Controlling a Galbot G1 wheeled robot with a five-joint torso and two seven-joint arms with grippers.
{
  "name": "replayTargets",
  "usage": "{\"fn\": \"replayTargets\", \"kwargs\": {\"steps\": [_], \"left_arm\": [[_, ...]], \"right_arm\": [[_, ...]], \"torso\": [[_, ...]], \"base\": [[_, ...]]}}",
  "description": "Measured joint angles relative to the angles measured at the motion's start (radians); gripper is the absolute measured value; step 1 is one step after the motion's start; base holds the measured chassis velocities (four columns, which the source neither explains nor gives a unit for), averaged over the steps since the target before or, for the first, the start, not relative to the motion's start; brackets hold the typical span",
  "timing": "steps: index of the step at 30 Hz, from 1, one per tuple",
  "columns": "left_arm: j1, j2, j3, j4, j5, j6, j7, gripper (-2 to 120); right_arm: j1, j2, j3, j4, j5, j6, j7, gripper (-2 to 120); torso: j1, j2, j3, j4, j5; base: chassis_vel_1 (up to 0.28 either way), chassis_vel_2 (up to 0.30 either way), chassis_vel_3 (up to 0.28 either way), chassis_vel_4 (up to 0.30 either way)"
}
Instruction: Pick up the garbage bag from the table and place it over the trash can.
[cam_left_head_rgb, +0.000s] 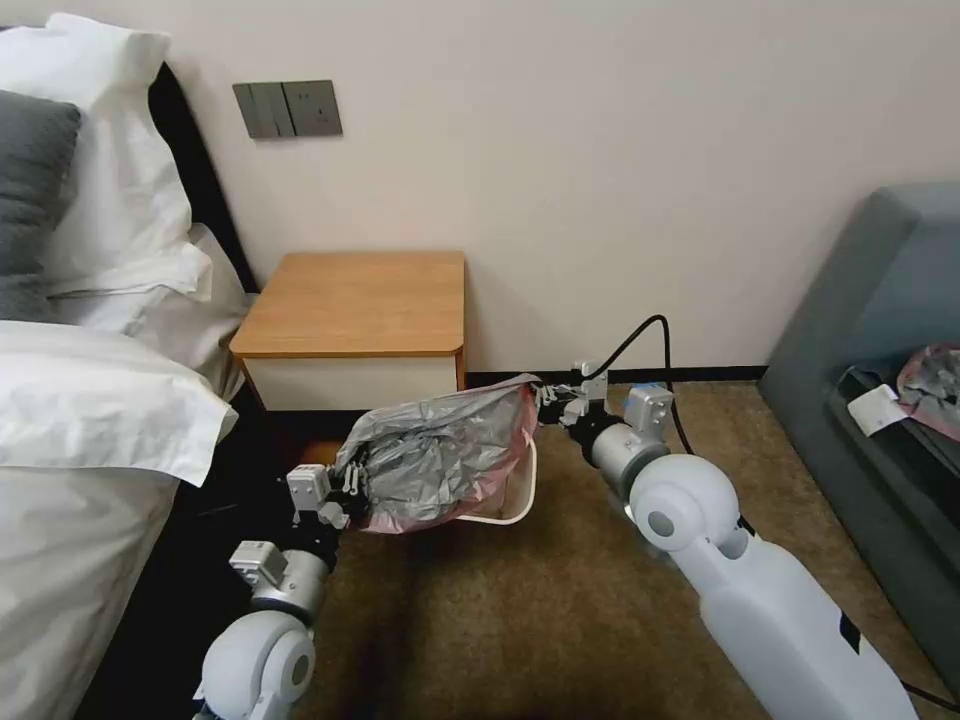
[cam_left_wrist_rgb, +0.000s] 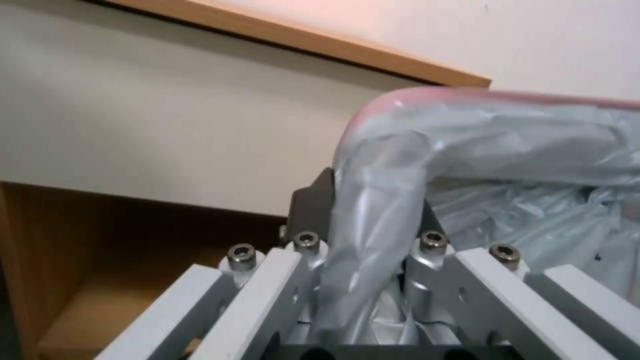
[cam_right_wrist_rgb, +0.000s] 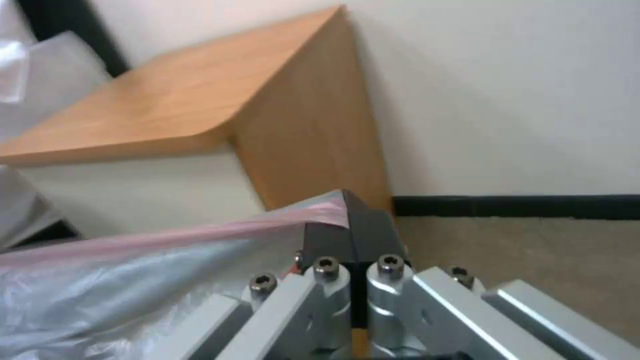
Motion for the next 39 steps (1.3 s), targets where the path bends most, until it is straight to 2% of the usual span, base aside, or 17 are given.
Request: {"fn": "replayTargets", "kwargs": {"steps": [3,5,7,10,12,14,16,18,20,21,23,24,27,31,39], "left_arm": [[-0.003,0.0,-0.004,0.0,-0.005,-0.002,-0.003,10],[-0.009,-0.003,-0.006,0.0,-0.011,-0.002,-0.007,9],[-0.009,-0.004,-0.006,0.0,-0.011,-0.002,-0.007,9],[-0.014,-0.005,-0.002,0.001,-0.013,-0.002,-0.008,9],[-0.015,-0.005,0.001,0.003,-0.013,-0.002,-0.008,9],[-0.017,-0.008,0.003,0.004,-0.013,0.0,-0.009,9],[-0.018,-0.009,0.003,0.004,-0.016,0.001,-0.011,9],[-0.021,-0.011,0.001,0.006,-0.024,0.004,-0.015,9],[-0.023,-0.012,-0.001,0.007,-0.027,0.005,-0.017,9],[-0.028,-0.014,-0.006,0.007,-0.033,0.007,-0.019,9],[-0.036,-0.017,-0.013,0.007,-0.043,0.008,-0.021,9],[-0.036,-0.017,-0.013,0.007,-0.043,0.008,-0.021,9],[-0.045,-0.028,-0.019,0.0,-0.061,0.014,-0.024,9],[-0.046,-0.039,-0.022,-0.021,-0.091,0.024,-0.03,9],[-0.04,-0.045,-0.024,-0.057,-0.173,0.049,-0.048,9]], "right_arm": [[-0.01,-0.012,0.015,-0.001,-0.012,-0.006,-0.005,3],[-0.033,-0.029,0.033,-0.001,-0.036,-0.009,-0.018,14],[-0.038,-0.031,0.036,0.002,-0.038,-0.009,-0.02,17],[-0.061,-0.04,0.055,0.028,-0.042,-0.01,-0.03,32],[-0.071,-0.046,0.059,0.042,-0.046,-0.011,-0.036,36],[-0.096,-0.052,0.069,0.075,-0.066,-0.01,-0.049,45],[-0.111,-0.052,0.074,0.09,-0.077,-0.009,-0.057,47],[-0.165,-0.04,0.097,0.153,-0.107,0.001,-0.082,61],[-0.191,-0.035,0.106,0.178,-0.119,0.006,-0.093,64],[-0.226,-0.031,0.114,0.213,-0.124,0.013,-0.101,70],[-0.275,-0.017,0.123,0.276,-0.085,0.02,-0.093,79],[-0.275,-0.017,0.123,0.276,-0.085,0.02,-0.093,79],[-0.311,0.029,0.131,0.335,0.048,0.042,-0.023,93],[-0.314,0.089,0.135,0.32,0.104,0.069,0.019,100],[-0.261,0.209,0.138,0.209,0.085,0.115,-0.018,100]], "torso": [[0.0,0.0,0.0,0.0001,-0.0001],[0.0,0.0,0.0,-0.0001,0.0001],[0.0,0.0,0.0,-0.0001,-0.0001],[0.0,0.0,0.0,0.0,0.0],[0.0,0.0,0.0,0.0,0.0],[0.0,0.0,0.0,0.0,0.0],[0.0,0.0,0.0,0.0001,0.0],[0.0,0.0,0.0,0.0,-0.0001],[0.0,0.0,0.0,0.0001,-0.0001],[0.0,0.0,0.0,0.0001,0.0],[0.0,0.0,0.0,-0.0001,-0.0001],[0.0,0.0,0.0,-0.0001,-0.0001],[0.0,0.0,0.0,-0.0001,-0.0002],[0.0,0.0,0.0,0.0001,-0.0003],[0.0,0.0,0.0,0.0001,-0.0001]], "base": [[0.0,0.0,0.0,0.0],[0.0,0.0,0.0,0.0],[0.0,0.0,0.0,0.0],[0.0,0.0,0.0,0.0],[0.0,0.0,0.0,0.0],[0.0,0.0,0.0,0.0],[0.0,0.0,0.0,0.0],[0.0,0.0,0.0,0.0],[0.0,0.0,0.0,0.0],[0.0,0.0,0.0,0.0],[0.0,0.0,0.0,0.0],[0.0,0.0,0.0,0.0],[0.0,0.0,0.0,0.0],[0.0,0.0,0.0,0.0],[0.0,0.0,0.0,0.0]]}}
